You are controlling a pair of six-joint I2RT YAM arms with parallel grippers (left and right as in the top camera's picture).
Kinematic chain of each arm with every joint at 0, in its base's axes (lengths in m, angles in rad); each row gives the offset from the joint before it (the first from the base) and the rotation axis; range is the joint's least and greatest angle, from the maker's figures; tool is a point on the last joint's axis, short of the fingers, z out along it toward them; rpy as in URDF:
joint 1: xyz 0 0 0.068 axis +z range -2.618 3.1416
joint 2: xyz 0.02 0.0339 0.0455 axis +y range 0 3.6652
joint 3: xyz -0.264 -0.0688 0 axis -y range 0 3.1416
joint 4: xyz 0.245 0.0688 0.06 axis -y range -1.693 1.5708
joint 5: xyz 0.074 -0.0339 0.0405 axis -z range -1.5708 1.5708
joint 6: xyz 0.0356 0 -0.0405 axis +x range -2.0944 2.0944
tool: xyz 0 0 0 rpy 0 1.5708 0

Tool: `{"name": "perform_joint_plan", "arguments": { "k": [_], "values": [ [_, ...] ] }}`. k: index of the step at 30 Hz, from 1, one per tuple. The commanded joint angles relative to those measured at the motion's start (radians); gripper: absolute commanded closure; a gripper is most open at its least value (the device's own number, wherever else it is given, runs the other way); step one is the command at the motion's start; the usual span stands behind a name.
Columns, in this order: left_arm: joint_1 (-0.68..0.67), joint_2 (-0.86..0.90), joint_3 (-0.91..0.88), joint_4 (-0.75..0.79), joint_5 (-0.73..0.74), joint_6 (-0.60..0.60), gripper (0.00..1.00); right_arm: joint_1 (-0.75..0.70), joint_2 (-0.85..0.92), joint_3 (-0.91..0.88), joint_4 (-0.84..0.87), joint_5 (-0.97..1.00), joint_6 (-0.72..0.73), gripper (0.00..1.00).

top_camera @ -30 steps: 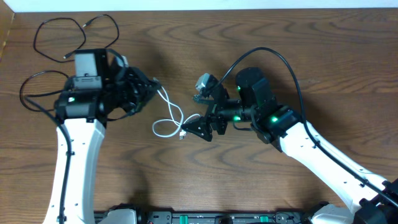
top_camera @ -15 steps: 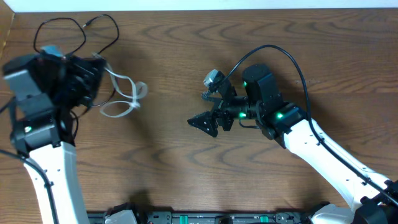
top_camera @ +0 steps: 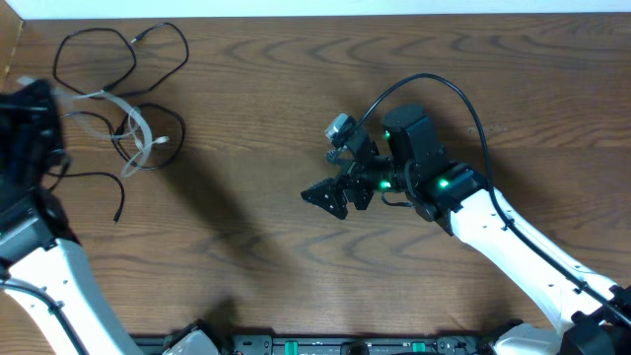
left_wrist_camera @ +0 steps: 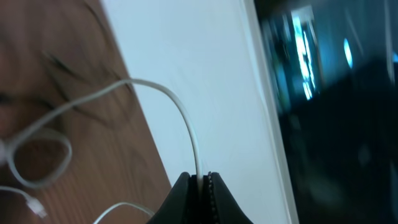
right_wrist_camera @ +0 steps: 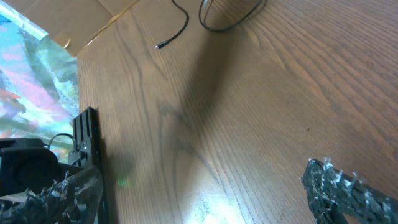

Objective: Untangle cables

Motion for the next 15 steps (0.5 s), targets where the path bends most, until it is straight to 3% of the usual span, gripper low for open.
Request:
{"name": "perform_joint_plan", "arguments": {
  "k": [1, 8, 15],
  "values": [
    [0.063, -0.007, 0.008, -0.001, -0.264, -0.012, 0.93, -0.003, 0.002, 0.001, -0.002, 0.018, -0.013, 0.01],
    [0.138, 0.055, 0.008, 0.0, -0.579, -0.01, 0.93, -0.003, 0.002, 0.002, -0.017, 0.021, -0.013, 0.01],
    [0.194, 0.146, 0.008, -0.024, -0.678, -0.002, 0.93, -0.002, 0.002, 0.001, -0.023, 0.021, -0.012, 0.01]
  ]
}}
